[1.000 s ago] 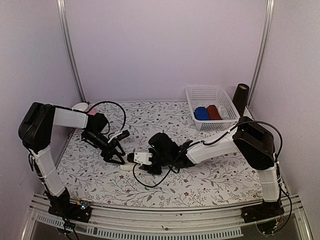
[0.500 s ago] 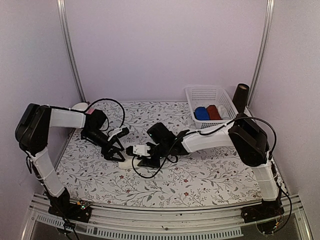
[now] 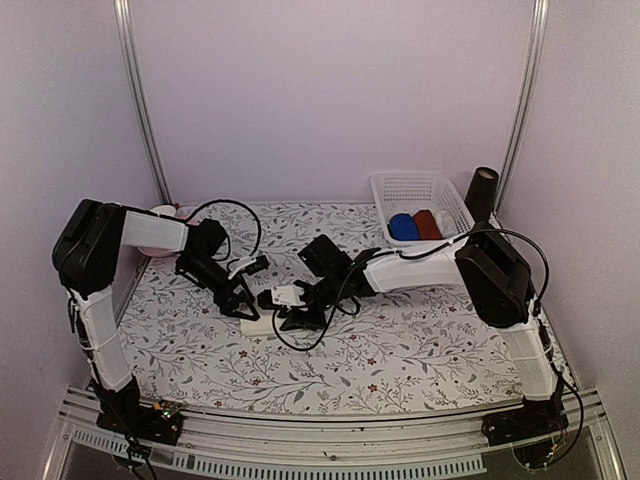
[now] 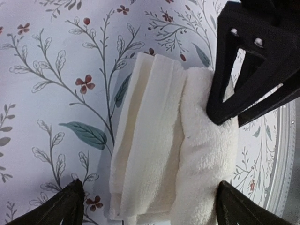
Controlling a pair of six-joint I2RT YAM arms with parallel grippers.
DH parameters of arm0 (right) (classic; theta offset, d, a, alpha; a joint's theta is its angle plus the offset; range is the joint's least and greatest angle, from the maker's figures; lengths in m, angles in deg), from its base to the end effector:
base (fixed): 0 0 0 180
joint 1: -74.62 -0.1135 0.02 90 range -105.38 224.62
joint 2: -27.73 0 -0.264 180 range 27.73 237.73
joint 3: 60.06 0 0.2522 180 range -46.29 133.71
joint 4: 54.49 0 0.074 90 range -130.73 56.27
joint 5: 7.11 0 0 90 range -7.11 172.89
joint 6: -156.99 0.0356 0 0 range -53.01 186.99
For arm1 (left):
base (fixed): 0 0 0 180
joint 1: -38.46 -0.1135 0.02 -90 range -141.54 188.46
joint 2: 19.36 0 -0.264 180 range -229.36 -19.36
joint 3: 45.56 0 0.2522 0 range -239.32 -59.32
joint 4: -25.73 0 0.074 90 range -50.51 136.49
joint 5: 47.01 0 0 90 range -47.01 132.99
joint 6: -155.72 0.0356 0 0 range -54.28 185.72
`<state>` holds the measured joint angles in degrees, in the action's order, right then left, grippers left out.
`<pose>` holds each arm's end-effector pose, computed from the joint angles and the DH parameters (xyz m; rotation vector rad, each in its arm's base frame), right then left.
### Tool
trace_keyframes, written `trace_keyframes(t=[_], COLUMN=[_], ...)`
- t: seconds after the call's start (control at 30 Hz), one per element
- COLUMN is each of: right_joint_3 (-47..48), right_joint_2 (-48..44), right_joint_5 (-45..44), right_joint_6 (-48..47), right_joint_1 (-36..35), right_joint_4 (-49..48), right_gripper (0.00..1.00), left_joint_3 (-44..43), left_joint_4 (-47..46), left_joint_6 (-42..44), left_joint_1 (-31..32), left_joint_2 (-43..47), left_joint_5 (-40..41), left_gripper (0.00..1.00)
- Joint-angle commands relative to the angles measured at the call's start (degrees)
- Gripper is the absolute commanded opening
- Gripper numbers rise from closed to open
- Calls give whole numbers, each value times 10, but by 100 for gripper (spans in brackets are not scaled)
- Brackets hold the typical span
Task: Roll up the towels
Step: Roll the towel at the center of the board.
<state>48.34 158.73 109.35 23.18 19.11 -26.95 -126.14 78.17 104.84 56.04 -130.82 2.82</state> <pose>0.2666 0.4161 0.1346 -1.9776 1.4089 0.6553 0.3218 -0.1260 0.1292 1.3541 2.3864 -0.9555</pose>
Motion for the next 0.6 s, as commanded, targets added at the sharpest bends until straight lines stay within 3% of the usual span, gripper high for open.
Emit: trace_keyframes(t=[0.0, 0.2, 0.47, 0.57], right_joint_3=[12, 37, 49, 59], right_joint_2=[30, 54, 58, 63], right_joint_5=[19, 15, -17, -24], right_joint_6=[-56, -75, -93, -92], right_joint_1=[4, 4, 4, 5], right_joint_4=[80, 92, 93, 94], right_gripper=[28, 28, 29, 29], left_joint_3=[-26, -37, -78, -72], left_joint_4=[29, 32, 114, 119], left_joint_6=[-14, -20, -2, -1], left_joint_1=[14, 11, 17, 18], left_joint_2=[-50, -41, -94, -102], left_joint_5=[12, 8, 1, 5], left_gripper=[97, 97, 97, 92])
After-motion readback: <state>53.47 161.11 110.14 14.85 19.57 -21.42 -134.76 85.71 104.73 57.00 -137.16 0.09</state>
